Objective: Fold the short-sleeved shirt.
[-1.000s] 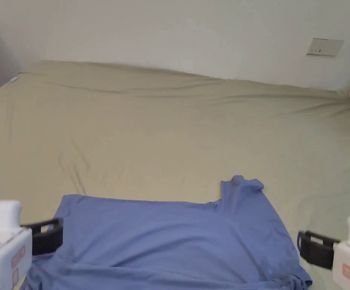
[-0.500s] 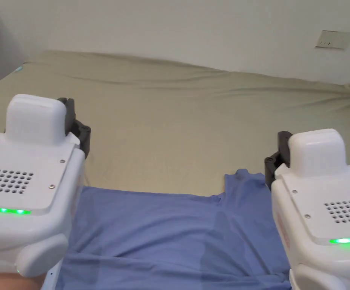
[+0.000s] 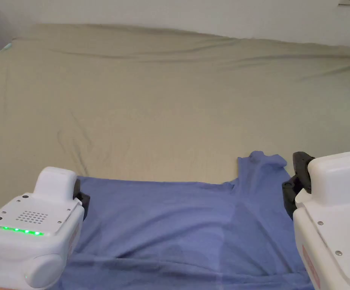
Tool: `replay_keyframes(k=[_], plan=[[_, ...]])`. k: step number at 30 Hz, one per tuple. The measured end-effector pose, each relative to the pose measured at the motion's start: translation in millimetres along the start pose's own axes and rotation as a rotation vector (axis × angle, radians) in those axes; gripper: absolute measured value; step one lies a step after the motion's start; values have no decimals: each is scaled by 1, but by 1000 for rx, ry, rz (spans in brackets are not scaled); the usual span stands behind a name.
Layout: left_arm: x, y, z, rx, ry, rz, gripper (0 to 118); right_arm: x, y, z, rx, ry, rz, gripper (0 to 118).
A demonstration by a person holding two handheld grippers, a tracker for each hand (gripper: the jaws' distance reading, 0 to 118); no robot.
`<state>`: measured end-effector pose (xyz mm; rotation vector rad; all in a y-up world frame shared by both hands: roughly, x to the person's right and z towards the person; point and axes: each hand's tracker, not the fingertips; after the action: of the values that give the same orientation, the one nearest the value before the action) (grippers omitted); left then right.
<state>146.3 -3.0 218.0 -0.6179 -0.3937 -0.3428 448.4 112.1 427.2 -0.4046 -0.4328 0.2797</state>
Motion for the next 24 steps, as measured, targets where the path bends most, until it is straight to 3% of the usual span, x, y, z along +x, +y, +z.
replay_keyframes(k=[1, 2, 3, 4, 5, 15, 17, 18, 19, 20, 21, 22, 24], plan=[[-6, -11, -23, -76, 6, -19, 3, 3, -6, -6, -25, -7, 2, 2], [-12, -18, -40, -107, -1, -4, 21, 6, -10, -11, -45, -12, 3, 2], [-19, -23, -58, -147, 20, 17, 51, 10, -15, -15, -66, -21, 0, 2], [-31, -24, -77, -156, 18, 59, 99, 14, -19, -21, -87, -28, -5, 2], [-38, -24, -93, -182, 14, 84, 118, 17, -22, -25, -102, -29, -9, 2], [-70, 23, -185, -253, -7, 192, 109, 43, -45, -57, -216, -65, 0, 2], [-64, 22, -194, -306, -23, 161, 81, 47, -49, -61, -233, -66, -9, 2], [-62, 15, -198, -326, -79, 170, 76, 49, -51, -63, -243, -66, -14, 2], [-61, 19, -190, -287, -26, 185, 72, 51, -52, -65, -251, -64, -16, 2], [-61, 21, -187, -297, -41, 192, 58, 53, -53, -67, -256, -61, -19, 2], [-57, 24, -183, -308, -120, 191, 40, 55, -53, -71, -260, -59, -22, 2], [-54, 23, -185, -291, -119, 149, 3, 57, -54, -76, -266, -54, -28, 2], [-44, 27, -180, -292, -85, 34, 0, 63, -53, -89, -302, -32, -41, 2]])
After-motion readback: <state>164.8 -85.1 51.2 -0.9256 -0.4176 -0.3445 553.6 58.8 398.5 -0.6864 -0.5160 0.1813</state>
